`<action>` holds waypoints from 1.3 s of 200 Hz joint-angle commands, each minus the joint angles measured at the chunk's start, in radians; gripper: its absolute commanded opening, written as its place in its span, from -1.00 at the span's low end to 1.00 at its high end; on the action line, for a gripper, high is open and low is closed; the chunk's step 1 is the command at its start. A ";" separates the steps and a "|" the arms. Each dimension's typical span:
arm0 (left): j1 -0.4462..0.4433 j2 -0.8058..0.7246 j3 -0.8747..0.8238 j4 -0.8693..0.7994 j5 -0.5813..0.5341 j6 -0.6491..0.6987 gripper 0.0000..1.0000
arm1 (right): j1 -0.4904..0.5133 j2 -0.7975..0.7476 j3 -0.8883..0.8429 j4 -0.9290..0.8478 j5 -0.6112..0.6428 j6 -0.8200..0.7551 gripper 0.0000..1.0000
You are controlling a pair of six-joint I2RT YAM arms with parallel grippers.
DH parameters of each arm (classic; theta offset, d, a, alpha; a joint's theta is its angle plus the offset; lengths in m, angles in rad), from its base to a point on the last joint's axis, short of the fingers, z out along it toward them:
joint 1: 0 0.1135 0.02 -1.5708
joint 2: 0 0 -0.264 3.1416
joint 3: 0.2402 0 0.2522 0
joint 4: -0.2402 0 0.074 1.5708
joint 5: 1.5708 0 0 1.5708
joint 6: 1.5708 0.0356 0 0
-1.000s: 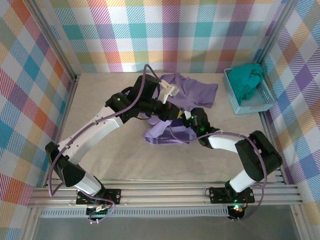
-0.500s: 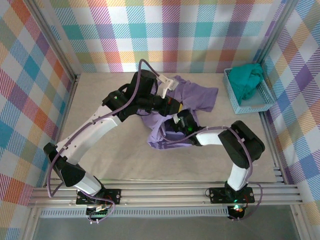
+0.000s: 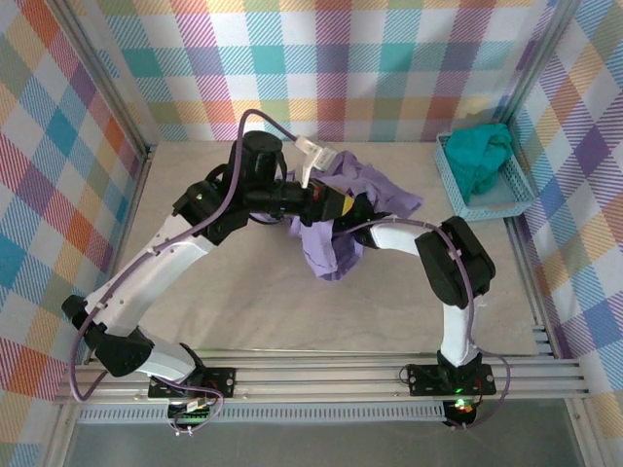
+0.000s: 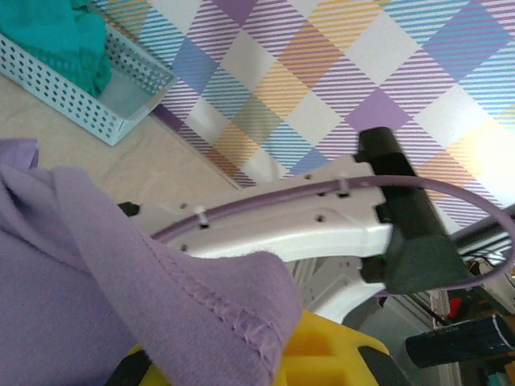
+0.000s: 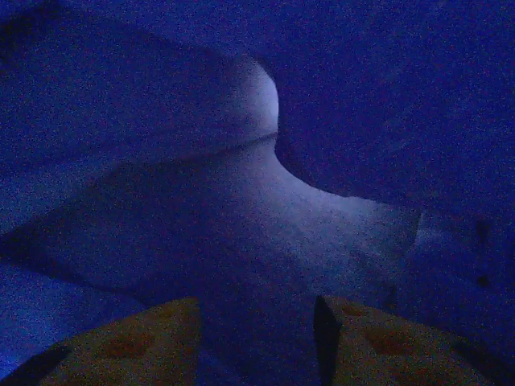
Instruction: Fold the inside-out t-shirt
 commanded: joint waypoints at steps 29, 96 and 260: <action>-0.023 -0.047 0.032 0.059 0.008 0.003 -1.00 | -0.024 0.105 0.186 -0.259 -0.057 -0.023 -0.04; -0.023 -0.026 0.111 0.023 -0.039 0.028 -1.00 | -0.028 0.245 0.423 -0.545 -0.054 -0.082 0.30; 0.086 -0.079 -0.022 0.057 -0.792 0.043 -1.00 | -0.082 0.151 0.431 -0.602 -0.349 -0.064 -1.00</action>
